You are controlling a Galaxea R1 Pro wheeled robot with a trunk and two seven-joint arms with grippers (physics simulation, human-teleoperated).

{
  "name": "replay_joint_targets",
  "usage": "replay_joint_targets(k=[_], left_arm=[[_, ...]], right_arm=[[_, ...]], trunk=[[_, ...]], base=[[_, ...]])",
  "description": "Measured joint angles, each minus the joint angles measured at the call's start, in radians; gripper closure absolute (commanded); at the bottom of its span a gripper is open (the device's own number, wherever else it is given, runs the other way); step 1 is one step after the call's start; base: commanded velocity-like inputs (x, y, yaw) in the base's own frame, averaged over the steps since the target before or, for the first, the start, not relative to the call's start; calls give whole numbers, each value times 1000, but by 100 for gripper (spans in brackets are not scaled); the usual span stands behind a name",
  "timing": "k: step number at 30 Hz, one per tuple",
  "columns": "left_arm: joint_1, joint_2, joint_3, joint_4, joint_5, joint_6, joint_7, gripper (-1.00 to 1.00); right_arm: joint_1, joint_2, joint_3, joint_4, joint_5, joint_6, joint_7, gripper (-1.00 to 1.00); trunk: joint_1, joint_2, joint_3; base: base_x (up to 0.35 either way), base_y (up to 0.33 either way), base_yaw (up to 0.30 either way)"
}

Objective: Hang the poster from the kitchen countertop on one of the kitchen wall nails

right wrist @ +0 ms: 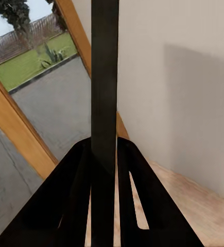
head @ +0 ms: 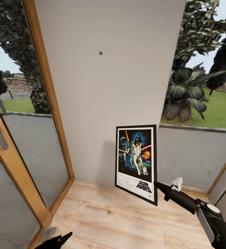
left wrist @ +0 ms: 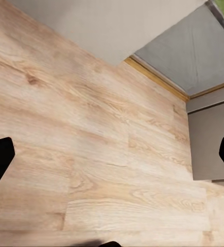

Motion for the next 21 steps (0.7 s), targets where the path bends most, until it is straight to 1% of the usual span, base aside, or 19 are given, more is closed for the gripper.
replay_joint_targets(k=[4, 10, 14, 21], left_arm=[[0, 0, 1, 0, 0, 0, 0, -100], [0, 0, 1, 0, 0, 0, 0, -100], [0, 0, 0, 0, 0, 0, 1, -100], [0, 0, -2, 0, 0, -1, 2, -100]], right_arm=[[0, 0, 0, 0, 0, 0, 0, 100], [0, 0, 0, 0, 0, 0, 0, 100], [0, 0, 0, -1, 1, 0, 0, 100], [0, 0, 0, 0, 1, 0, 1, 100]], trunk=[[0, 0, 0], [0, 0, 0], [0, 0, 2], [0, 0, 2]], base=[[175, 323, -223], [178, 303, -281], [54, 87, -257], [7, 11, -68]])
